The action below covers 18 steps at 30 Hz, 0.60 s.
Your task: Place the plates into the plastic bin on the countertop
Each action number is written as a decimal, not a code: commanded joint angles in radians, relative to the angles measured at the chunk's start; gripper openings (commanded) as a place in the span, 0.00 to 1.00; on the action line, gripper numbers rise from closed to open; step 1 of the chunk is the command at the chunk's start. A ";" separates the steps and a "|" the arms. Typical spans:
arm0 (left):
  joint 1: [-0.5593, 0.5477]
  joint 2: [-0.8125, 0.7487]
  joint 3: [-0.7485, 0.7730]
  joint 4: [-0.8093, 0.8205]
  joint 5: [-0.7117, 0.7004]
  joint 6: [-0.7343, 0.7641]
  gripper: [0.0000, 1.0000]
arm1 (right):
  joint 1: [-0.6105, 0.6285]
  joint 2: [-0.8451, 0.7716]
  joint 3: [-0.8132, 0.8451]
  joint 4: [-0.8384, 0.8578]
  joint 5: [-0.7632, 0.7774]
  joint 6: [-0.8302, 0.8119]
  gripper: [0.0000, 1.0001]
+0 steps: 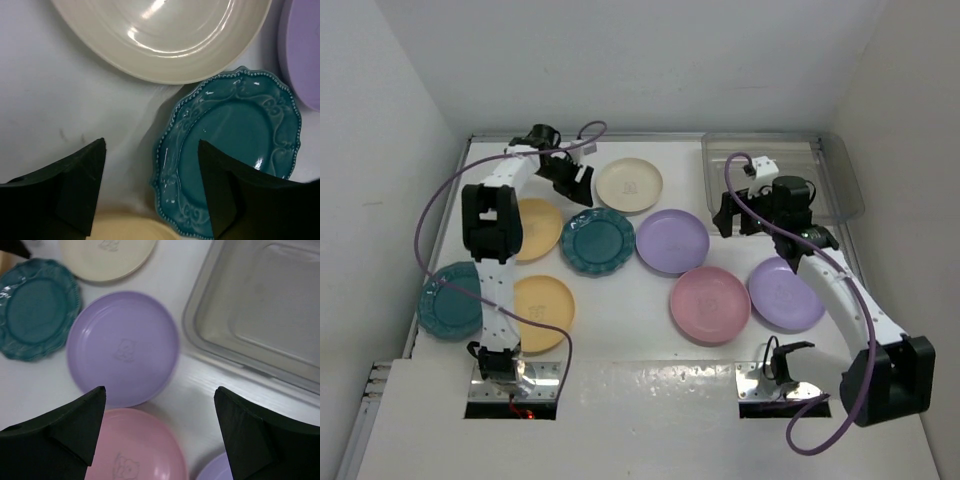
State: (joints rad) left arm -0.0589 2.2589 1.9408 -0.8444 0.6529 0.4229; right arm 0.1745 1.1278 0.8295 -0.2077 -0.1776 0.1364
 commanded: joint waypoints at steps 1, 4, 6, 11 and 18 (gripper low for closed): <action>-0.019 0.025 0.147 -0.110 0.050 0.037 0.72 | 0.029 0.021 0.014 -0.002 -0.154 0.071 0.88; 0.011 -0.020 0.114 -0.090 0.137 0.039 0.70 | 0.066 0.046 0.051 -0.058 -0.140 0.071 0.88; 0.031 -0.144 -0.038 0.062 0.107 -0.002 0.73 | 0.085 0.046 0.036 -0.044 -0.126 0.083 0.88; 0.021 -0.160 -0.046 0.007 0.023 0.036 0.71 | 0.112 0.059 0.022 -0.032 -0.109 0.098 0.88; 0.415 -0.540 -0.412 0.206 -0.232 -0.241 0.71 | 0.183 0.130 0.075 -0.021 -0.164 0.071 0.89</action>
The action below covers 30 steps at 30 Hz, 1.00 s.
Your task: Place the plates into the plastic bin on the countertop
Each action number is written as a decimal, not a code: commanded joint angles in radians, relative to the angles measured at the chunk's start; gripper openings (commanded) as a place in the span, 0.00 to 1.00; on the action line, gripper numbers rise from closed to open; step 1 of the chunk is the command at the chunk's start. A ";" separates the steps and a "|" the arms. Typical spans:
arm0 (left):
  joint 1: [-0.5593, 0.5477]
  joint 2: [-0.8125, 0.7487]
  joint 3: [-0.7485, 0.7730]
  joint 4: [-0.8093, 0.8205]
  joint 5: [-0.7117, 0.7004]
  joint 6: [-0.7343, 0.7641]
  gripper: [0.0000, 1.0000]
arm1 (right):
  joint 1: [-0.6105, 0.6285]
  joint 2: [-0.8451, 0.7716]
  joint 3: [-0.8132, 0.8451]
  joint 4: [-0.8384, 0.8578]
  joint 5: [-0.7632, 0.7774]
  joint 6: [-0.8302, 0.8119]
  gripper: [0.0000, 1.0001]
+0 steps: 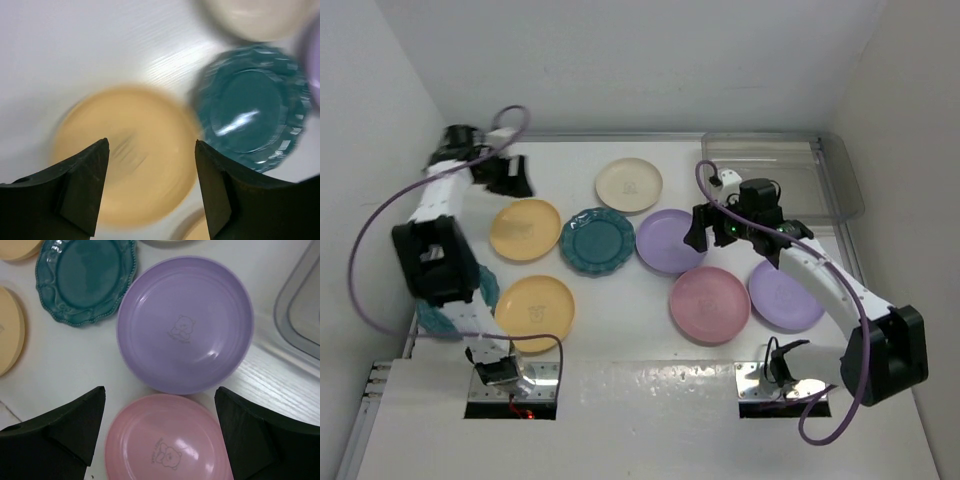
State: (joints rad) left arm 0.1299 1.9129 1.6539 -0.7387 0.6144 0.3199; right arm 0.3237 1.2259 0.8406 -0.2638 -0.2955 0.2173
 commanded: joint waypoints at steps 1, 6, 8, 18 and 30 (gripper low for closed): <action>0.273 -0.239 -0.170 0.101 -0.230 -0.139 0.71 | 0.040 0.044 0.072 0.020 -0.060 -0.013 0.89; 0.516 -0.461 -0.475 0.148 -0.311 -0.084 0.73 | 0.098 0.127 0.123 0.023 -0.108 -0.006 0.89; 0.644 -0.529 -0.535 0.148 -0.298 -0.052 0.73 | 0.117 0.167 0.143 0.028 -0.134 0.002 0.89; 0.980 -0.479 -0.661 0.081 -0.210 0.177 0.75 | 0.245 0.270 0.255 -0.038 -0.195 -0.021 0.89; 1.065 -0.167 -0.620 -0.004 -0.088 0.318 0.71 | 0.301 0.259 0.236 -0.011 -0.165 0.045 0.88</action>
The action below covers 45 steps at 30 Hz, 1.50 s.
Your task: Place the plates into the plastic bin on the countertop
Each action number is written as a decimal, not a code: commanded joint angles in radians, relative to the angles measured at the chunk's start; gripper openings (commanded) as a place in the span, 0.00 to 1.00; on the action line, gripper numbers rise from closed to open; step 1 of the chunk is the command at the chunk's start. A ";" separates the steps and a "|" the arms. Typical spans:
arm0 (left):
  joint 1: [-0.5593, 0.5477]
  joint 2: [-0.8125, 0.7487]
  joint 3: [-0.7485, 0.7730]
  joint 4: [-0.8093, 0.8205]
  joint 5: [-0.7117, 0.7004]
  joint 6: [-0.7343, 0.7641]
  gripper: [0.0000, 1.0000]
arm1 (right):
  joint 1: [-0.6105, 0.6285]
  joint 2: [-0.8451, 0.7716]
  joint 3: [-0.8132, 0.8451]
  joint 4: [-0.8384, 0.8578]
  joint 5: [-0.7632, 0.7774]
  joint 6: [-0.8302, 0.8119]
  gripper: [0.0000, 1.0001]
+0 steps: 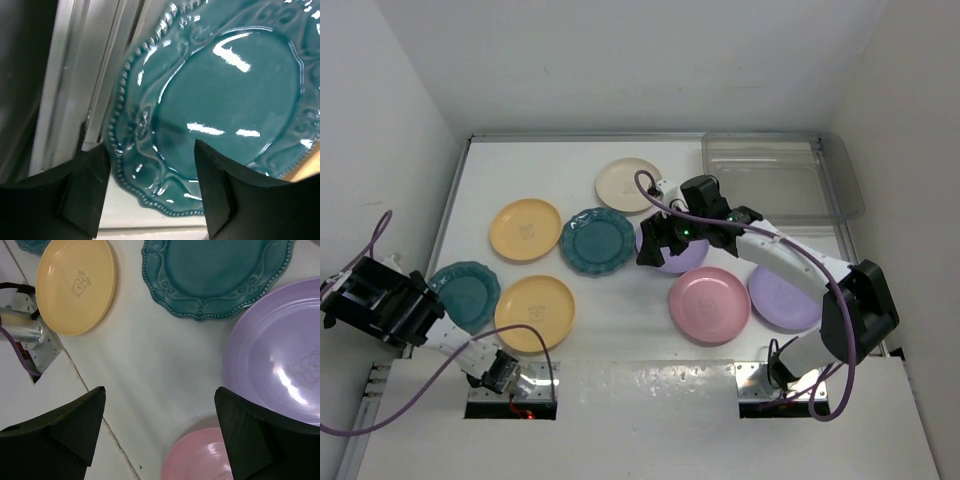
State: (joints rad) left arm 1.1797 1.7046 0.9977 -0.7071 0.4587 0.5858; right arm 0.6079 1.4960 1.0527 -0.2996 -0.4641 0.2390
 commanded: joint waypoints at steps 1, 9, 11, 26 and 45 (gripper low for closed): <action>0.015 0.055 0.045 -0.044 0.058 0.061 0.69 | 0.019 -0.011 0.023 0.031 0.011 0.031 0.88; 0.015 0.151 0.090 -0.118 0.149 0.141 0.36 | 0.033 -0.006 0.020 0.062 0.045 0.075 0.88; 0.015 0.194 0.119 -0.178 0.173 0.181 0.23 | 0.038 -0.002 0.027 0.053 0.051 0.074 0.88; -0.020 0.323 0.173 -0.361 0.319 0.414 0.39 | 0.044 0.024 0.052 -0.003 0.088 0.072 0.87; -0.063 0.304 0.179 -0.307 0.302 0.338 0.00 | 0.044 0.041 0.084 -0.035 0.147 0.057 0.87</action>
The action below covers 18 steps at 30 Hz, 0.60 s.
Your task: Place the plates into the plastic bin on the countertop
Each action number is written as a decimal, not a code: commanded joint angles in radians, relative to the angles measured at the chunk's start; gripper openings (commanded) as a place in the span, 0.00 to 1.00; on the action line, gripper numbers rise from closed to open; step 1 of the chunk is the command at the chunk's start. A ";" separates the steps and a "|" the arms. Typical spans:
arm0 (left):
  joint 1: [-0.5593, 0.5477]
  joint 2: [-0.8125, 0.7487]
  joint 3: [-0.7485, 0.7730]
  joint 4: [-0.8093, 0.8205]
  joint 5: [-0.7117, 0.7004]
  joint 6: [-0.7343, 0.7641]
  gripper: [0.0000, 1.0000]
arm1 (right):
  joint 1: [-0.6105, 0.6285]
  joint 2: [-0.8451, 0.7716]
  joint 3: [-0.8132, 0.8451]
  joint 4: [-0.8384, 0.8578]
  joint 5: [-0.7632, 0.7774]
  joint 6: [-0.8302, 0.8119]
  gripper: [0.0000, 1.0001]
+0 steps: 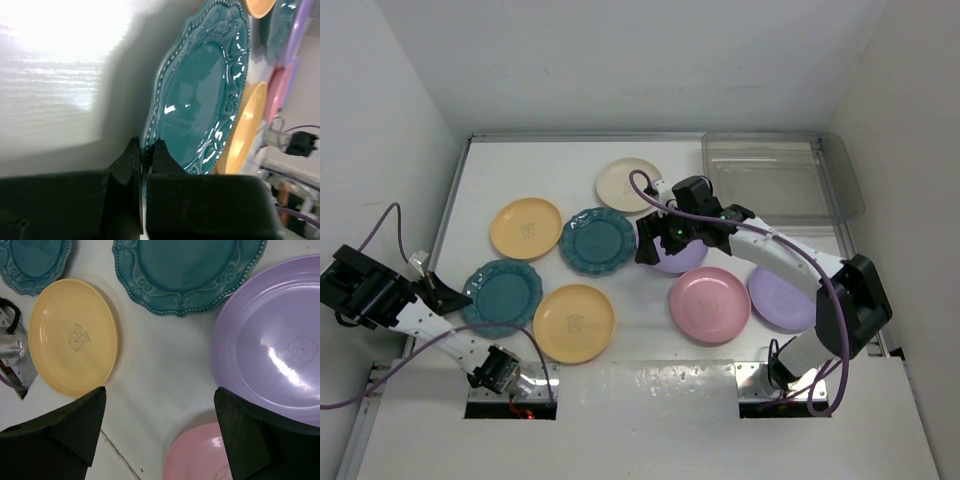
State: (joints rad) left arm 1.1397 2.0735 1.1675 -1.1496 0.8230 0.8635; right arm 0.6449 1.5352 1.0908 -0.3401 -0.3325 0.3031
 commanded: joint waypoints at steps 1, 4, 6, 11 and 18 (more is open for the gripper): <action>-0.023 -0.090 0.009 0.125 -0.062 0.060 0.00 | 0.006 0.000 0.049 0.004 0.018 -0.010 0.87; -0.080 -0.211 0.029 0.114 -0.038 0.029 0.00 | 0.002 -0.009 0.057 0.009 0.015 -0.009 0.81; -0.129 -0.281 0.056 0.114 -0.038 -0.012 0.00 | -0.007 -0.010 0.055 0.029 -0.005 0.004 0.80; -0.242 -0.446 0.168 0.114 -0.080 -0.115 0.00 | -0.008 -0.032 0.058 0.043 -0.014 -0.016 0.77; -0.423 -0.483 0.397 -0.016 -0.215 -0.152 0.00 | -0.008 -0.073 0.023 0.069 -0.007 -0.045 0.77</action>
State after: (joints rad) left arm 0.7654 1.6192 1.4647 -1.1191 0.6445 0.7536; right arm 0.6373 1.5200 1.1042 -0.3260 -0.3298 0.2844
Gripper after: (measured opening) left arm 0.006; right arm 0.766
